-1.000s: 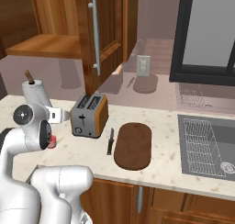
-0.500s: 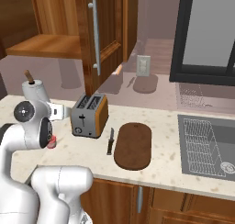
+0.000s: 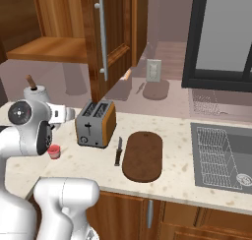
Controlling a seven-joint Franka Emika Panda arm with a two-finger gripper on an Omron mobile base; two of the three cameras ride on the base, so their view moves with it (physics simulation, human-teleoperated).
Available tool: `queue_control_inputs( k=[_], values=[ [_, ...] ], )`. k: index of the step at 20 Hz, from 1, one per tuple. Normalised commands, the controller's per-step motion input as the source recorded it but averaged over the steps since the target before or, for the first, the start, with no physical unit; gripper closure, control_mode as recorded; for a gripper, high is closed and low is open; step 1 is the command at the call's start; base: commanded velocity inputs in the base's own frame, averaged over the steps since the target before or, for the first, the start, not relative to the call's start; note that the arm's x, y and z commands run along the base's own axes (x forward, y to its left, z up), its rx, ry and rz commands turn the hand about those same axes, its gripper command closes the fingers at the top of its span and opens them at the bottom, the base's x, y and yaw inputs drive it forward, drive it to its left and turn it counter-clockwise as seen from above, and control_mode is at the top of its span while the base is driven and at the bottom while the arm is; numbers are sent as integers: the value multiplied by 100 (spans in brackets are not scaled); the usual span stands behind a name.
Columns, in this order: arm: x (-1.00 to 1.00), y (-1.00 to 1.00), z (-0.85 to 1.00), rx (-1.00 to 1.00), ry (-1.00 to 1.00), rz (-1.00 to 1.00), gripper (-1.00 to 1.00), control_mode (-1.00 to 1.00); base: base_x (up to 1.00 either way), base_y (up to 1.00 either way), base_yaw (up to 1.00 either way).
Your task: Pick the bread, place it on the cutting board, pick the jam, place it on the counter, and close the cabinet.
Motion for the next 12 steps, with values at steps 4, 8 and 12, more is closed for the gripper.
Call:
queue_control_inputs(
  k=[4, 8, 12],
  values=[
    [-24, -1, 49, 0, 0, -1, -100, -100, 0, 0, 0],
    [-20, -6, 45, 0, 2, -1, -100, -100, 0, 0, 0],
    [-17, -6, 46, 0, 5, -1, -100, -100, 0, 0, 0]
  ],
)
